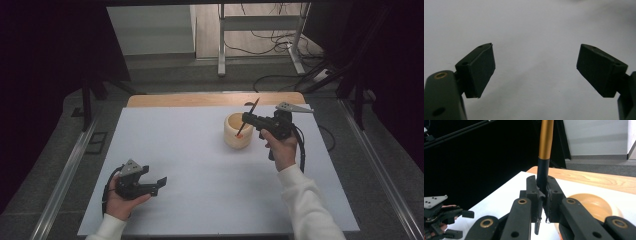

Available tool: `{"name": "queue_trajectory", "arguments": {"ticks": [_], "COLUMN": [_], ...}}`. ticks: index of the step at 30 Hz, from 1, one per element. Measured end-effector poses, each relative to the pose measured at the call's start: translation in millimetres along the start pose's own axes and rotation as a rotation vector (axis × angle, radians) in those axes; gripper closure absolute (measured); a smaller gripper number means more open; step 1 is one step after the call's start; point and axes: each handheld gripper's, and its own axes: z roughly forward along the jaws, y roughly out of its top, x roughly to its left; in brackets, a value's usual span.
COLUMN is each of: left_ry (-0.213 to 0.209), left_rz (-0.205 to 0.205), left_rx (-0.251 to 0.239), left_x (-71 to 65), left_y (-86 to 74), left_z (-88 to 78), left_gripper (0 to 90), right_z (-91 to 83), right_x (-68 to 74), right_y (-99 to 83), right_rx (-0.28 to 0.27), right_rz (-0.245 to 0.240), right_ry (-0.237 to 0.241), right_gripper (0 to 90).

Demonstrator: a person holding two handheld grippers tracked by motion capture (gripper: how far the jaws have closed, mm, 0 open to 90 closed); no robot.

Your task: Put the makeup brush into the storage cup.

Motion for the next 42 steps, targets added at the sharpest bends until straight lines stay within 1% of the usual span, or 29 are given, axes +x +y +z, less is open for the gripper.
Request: {"name": "queue_trajectory", "arguments": {"ticks": [9, 19, 26, 28, 30, 34, 37, 38, 42], "left_ry": [0.000, 0.000, -0.001, -0.001, 0.000, -0.001, -0.001, -0.001, 0.000], "left_rz": [0.000, 0.002, 0.005, 0.006, 0.002, 0.001, 0.009, 0.007, 0.003], "left_rx": [0.005, 0.004, 0.005, 0.005, 0.006, 0.004, 0.005, 0.004, 0.004], "left_x": [-1.0, -1.0, -1.4, -1.2, -1.4, -1.6, -1.9, -1.8, -1.3], "left_y": [-0.2, 0.0, 0.1, 0.0, 0.0, 0.2, 0.3, 0.2, 0.3], "left_z": [0.6, 0.2, 0.4, 0.5, 0.4, 0.5, 0.8, 0.9, 0.0], "left_gripper": [15.8, 15.8, 15.8, 15.8, 15.8, 15.8, 15.8, 15.8, 15.8], "right_z": [-0.3, 1.1, 5.5, 7.3, 9.6, 13.3, 15.5, 16.7, 19.8], "right_x": [-6.5, -10.3, -15.4, -17.4, -18.9, -23.0, -26.0, -27.8, -33.1], "right_y": [9.1, 17.3, 19.8, 20.4, 20.7, 21.1, 21.4, 21.3, 20.1], "right_rx": [-0.004, -0.015, -0.011, -0.007, -0.004, -0.005, 0.003, 0.000, 0.001], "right_rz": [0.001, 0.002, 0.013, 0.006, 0.009, 0.018, 0.025, 0.021, 0.035], "right_ry": [-0.019, -0.034, -0.048, -0.054, -0.060, -0.070, -0.076, -0.080, -0.091], "right_gripper": [83.9, 83.9, 83.9, 83.8, 83.9, 83.8, 83.8, 83.8, 83.8]}}
